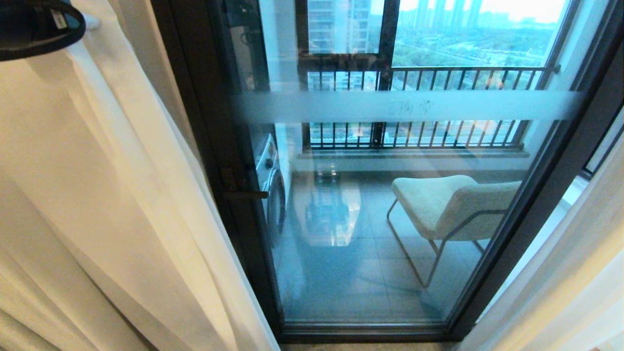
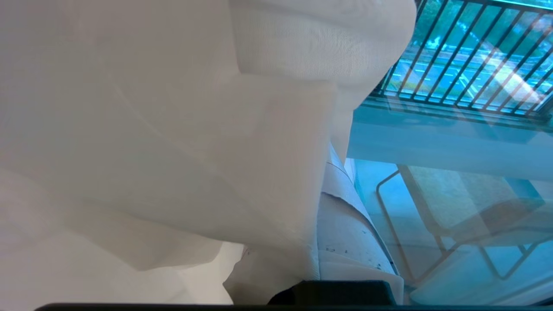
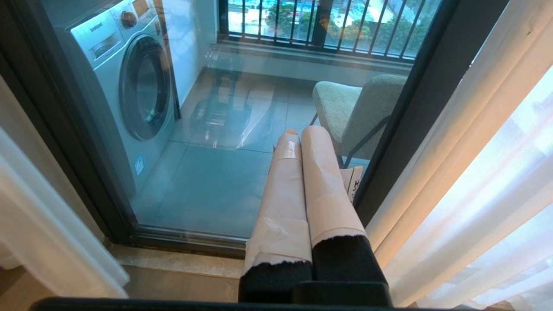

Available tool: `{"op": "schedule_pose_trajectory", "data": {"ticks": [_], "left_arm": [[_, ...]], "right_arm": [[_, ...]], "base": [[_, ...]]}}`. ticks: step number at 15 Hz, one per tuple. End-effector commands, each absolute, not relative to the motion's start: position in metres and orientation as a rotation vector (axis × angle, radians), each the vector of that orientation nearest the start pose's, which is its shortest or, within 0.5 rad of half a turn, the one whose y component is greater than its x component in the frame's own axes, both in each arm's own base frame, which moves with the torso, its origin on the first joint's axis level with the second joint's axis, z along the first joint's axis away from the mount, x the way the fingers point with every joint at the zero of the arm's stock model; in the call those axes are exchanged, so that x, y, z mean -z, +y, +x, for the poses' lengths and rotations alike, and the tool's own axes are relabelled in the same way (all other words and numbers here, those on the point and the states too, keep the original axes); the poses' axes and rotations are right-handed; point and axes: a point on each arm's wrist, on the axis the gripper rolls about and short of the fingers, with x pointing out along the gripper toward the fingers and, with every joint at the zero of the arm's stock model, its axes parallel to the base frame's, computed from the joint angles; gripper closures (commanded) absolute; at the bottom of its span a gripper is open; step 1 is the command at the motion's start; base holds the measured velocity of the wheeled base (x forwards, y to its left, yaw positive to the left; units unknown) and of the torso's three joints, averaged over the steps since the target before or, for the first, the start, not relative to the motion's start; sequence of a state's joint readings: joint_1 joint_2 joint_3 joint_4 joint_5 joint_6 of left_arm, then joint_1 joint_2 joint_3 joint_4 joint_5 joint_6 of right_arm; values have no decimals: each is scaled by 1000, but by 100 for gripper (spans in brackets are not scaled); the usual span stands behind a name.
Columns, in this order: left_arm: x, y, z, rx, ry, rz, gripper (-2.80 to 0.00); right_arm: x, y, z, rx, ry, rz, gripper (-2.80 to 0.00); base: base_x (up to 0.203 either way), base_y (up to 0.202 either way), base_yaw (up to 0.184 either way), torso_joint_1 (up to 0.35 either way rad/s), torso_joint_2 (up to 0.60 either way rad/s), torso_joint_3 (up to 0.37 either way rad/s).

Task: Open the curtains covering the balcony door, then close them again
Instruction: Close the inner curtains on both sides

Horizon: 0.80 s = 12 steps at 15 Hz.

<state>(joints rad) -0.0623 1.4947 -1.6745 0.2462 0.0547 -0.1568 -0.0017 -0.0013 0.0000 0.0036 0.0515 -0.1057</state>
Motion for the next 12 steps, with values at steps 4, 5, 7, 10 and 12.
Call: {"op": "schedule_pose_trajectory", "data": {"ticks": [4, 5, 7, 10, 12], "left_arm": [[-397, -14, 236, 2, 69, -108, 0], [-398, -14, 236, 4, 68, -106, 0], [-398, -14, 236, 4, 68, -106, 0], [-398, -14, 237, 5, 66, -107, 0], [-397, -14, 238, 2, 69, -108, 0]], "right_arm": [[-75, 1, -23, -51, 2, -106, 0], [-75, 1, -23, -51, 2, -106, 0], [-75, 1, -23, -51, 0, -107, 0], [-75, 1, -23, -51, 0, -106, 0], [-75, 1, -23, -51, 2, -107, 0]], "base": [[0, 0, 0, 0, 0, 0], [0, 0, 0, 0, 0, 0], [0, 0, 0, 0, 0, 0], [0, 0, 0, 0, 0, 0], [0, 0, 0, 0, 0, 0]]}}
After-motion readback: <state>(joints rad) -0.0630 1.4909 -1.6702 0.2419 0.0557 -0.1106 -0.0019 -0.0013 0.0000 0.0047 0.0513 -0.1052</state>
